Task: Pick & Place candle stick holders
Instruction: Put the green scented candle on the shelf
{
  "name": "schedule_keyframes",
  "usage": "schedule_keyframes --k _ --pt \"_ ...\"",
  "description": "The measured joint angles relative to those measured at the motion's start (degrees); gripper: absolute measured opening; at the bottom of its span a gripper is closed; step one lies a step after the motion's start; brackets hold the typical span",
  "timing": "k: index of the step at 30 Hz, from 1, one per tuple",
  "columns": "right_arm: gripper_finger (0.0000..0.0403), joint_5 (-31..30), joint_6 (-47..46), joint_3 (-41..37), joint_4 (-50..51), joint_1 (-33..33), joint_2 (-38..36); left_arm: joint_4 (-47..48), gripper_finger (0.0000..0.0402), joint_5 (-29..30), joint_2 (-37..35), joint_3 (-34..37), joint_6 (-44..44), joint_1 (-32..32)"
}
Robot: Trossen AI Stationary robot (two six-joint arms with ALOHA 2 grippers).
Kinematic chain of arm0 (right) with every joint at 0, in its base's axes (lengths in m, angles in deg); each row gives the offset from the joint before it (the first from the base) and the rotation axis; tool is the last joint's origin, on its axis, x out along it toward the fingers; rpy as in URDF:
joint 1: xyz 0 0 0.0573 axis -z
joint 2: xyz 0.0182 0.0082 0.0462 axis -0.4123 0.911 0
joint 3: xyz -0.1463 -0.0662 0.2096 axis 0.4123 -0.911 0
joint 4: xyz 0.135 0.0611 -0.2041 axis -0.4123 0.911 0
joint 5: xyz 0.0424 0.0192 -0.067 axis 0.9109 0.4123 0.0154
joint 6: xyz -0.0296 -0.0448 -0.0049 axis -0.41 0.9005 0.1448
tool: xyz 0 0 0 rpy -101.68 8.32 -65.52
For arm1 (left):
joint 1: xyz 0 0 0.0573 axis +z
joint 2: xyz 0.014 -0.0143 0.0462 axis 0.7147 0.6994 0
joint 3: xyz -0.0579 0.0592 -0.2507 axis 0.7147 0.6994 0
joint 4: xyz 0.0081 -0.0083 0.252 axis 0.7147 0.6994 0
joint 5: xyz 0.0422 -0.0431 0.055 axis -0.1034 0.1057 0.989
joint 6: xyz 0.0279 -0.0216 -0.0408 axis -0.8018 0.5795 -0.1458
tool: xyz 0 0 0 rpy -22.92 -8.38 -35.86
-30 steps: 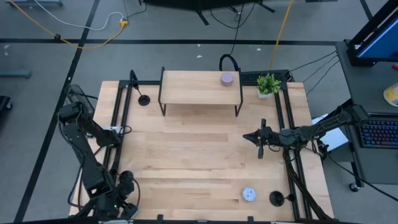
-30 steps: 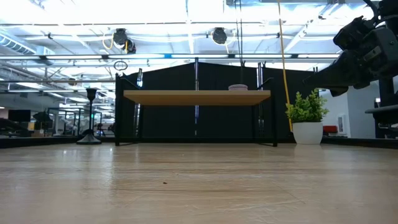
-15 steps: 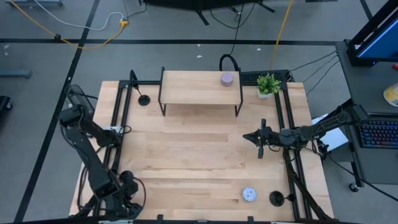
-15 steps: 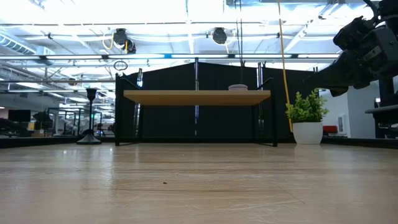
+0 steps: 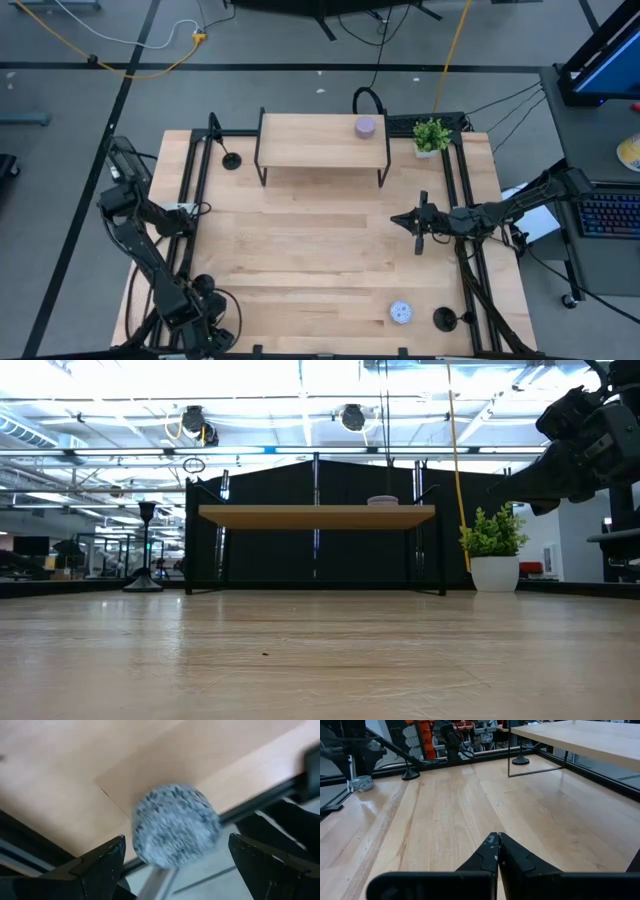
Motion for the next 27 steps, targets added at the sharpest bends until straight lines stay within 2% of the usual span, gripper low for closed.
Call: schedule_keyframes --k 5,16,27 --pt "0.0 0.0 0.0 0.0 -0.4 0.0 0.0 -0.1 0.0361 -2.2 2.8 0.0 -0.6 0.0" --pt "0.0 0.0 0.0 0.0 -0.3 0.0 0.0 -0.8 0.0361 -2.3 6.6 0.0 -1.1 0.0" --pt "0.0 0.0 0.0 0.0 -0.3 0.0 0.0 -1.8 0.0361 -2.6 7.2 -0.1 2.0 -0.1"
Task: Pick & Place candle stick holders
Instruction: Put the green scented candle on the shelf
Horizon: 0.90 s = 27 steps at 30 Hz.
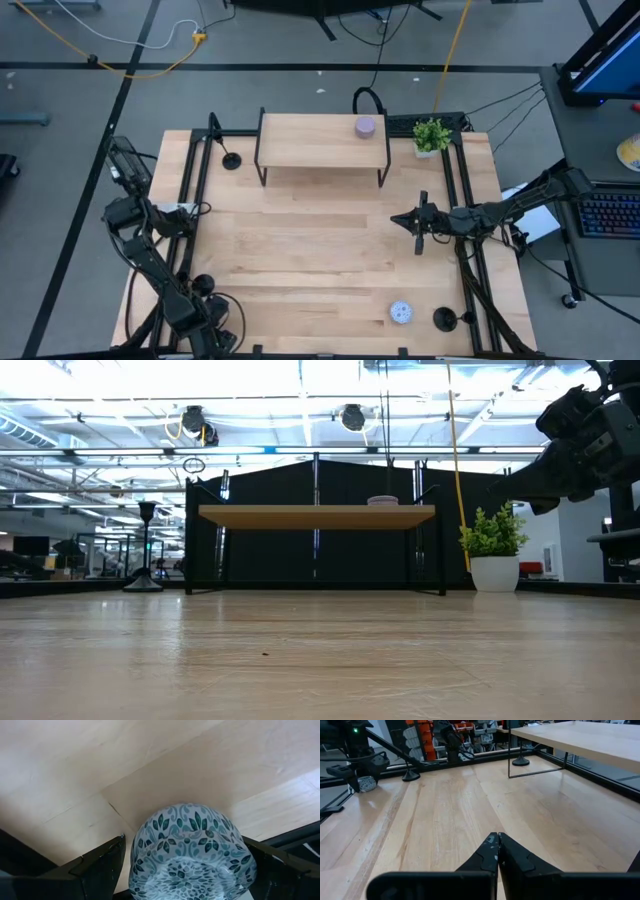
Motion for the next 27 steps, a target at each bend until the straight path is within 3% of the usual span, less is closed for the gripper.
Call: schedule_keyframes --k 21,27 --pt "0.0 0.0 0.0 0.0 0.0 0.0 0.0 0.2 0.0358 2.2 0.0 0.0 -1.3 0.0" --pt "0.0 0.0 0.0 0.0 0.0 0.0 0.0 0.3 0.0318 2.3 0.0 0.0 -0.8 0.0"
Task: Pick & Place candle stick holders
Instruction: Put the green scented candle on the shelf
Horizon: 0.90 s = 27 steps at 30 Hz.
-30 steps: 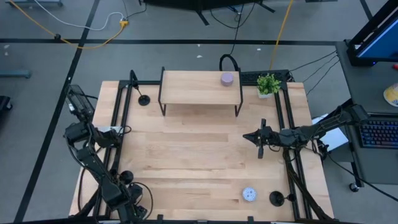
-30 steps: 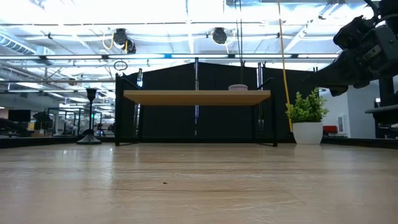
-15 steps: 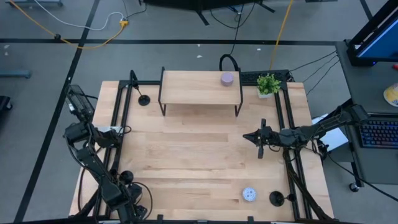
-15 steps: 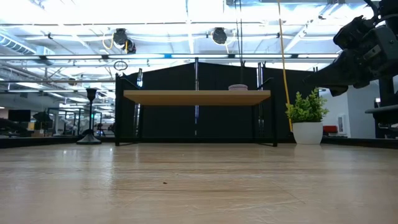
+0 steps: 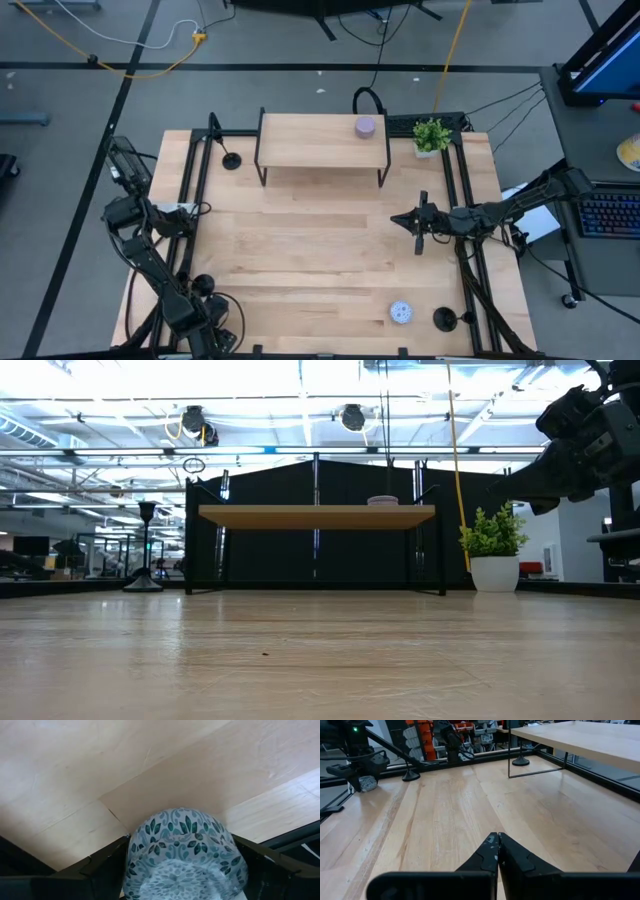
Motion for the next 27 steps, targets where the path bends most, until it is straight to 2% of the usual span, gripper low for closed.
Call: schedule_keyframes --k 6,27 --pt "0.0 0.0 0.0 0.0 0.0 0.0 0.0 0.0 0.029 0.0 0.0 0.0 0.2 0.0" --pt "0.0 0.0 0.0 0.0 0.0 0.0 0.0 0.0 0.0283 1.5 0.0 0.0 0.6 0.0"
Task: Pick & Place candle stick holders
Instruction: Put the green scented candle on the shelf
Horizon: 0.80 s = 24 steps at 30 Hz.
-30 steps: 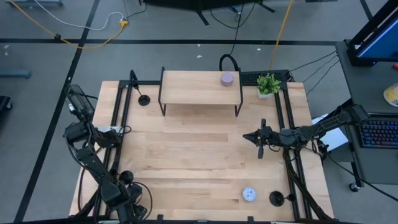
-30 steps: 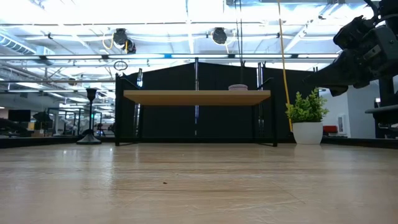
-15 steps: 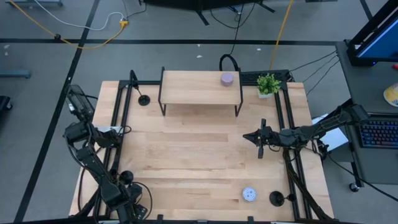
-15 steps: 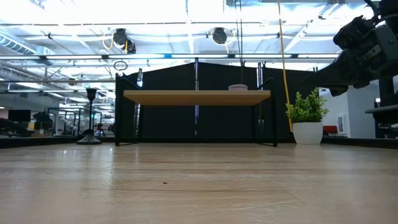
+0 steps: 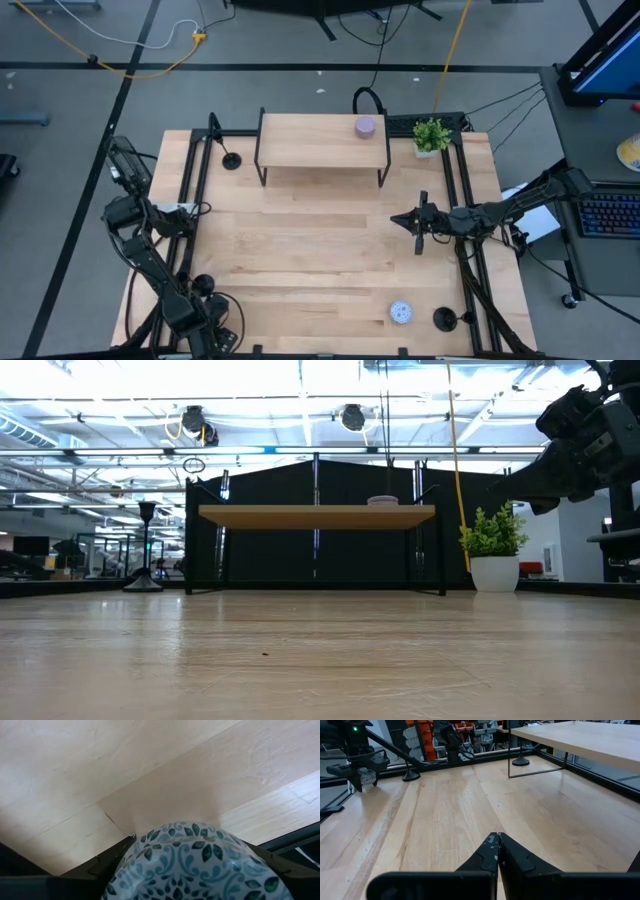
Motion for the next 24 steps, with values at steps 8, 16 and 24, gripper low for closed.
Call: schedule_keyframes --k 8,16,24 --pt "0.0 0.0 0.0 0.0 0.0 0.0 0.0 0.0 0.0283 0.2 0.0 0.0 -0.1 -0.2" --pt "0.0 0.0 0.0 0.0 0.0 0.0 0.0 0.0 0.0282 1.9 0.0 0.0 -0.1 -0.3" --pt "0.0 0.0 0.0 0.0 0.0 0.0 0.0 0.0 0.0282 3.1 0.0 0.0 -0.1 -0.2"
